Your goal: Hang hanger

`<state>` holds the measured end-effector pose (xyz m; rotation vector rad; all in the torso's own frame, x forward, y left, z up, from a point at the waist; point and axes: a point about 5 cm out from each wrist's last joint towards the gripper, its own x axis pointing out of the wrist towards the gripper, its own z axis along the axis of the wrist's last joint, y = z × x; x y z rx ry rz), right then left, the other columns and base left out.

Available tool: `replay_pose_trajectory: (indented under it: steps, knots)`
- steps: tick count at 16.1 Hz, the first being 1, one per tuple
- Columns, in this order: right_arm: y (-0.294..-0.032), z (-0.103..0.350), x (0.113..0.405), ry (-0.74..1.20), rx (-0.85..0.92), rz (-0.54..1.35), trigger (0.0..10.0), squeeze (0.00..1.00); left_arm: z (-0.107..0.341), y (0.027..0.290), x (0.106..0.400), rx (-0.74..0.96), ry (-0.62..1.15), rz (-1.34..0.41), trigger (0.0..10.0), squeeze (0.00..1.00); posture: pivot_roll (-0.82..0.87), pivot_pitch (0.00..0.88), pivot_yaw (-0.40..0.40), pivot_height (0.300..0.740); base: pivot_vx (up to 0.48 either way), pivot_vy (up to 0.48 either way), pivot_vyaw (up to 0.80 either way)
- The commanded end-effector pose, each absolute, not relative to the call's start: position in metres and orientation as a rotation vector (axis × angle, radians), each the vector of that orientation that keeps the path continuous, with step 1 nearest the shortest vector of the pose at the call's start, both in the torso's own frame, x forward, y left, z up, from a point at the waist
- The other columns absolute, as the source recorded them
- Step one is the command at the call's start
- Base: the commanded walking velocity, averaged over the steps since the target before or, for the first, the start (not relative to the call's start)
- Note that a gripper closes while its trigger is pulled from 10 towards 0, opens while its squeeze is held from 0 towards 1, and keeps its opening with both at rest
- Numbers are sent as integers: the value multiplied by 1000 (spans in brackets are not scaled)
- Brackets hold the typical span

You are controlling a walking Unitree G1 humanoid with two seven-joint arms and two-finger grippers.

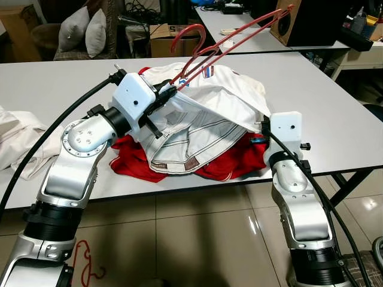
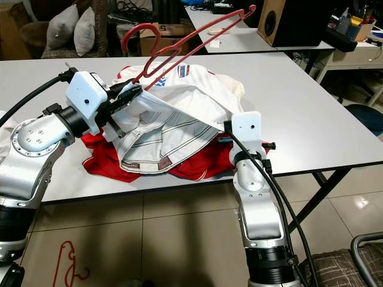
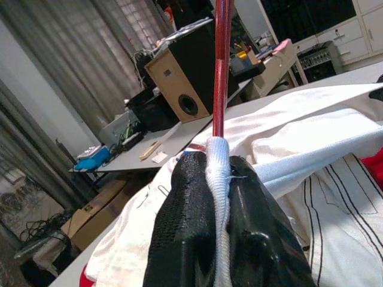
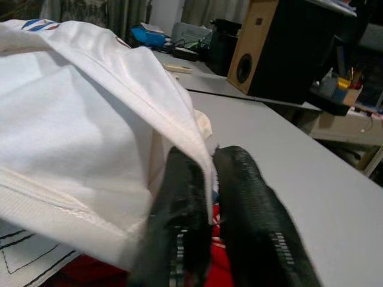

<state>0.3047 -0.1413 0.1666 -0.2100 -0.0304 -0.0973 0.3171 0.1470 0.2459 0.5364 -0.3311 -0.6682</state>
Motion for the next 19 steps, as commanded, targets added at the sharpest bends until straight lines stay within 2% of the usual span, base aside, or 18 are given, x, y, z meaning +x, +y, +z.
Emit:
replay_pose_trajectory:
  steps: [1,9,12,15,19]
  knots:
    - [-143,168,308,-33,-184,-89,0,0,253,149,315,547,-362,-660,0,0,7,0,11,740,0,0,0]
    - [-148,177,310,-52,-142,-72,0,0,249,148,314,557,-350,-684,0,0,4,0,14,740,0,0,0]
    - [-186,190,316,-25,152,-145,0,0,242,144,309,568,-347,-782,0,0,-3,3,15,740,0,0,0]
    - [-214,213,321,-63,227,-92,0,0,234,147,308,599,-322,-816,0,0,-25,11,25,740,0,0,0]
    - [-233,229,321,-62,306,-33,0,0,223,147,307,730,-293,-865,0,0,-32,10,22,740,0,0,0]
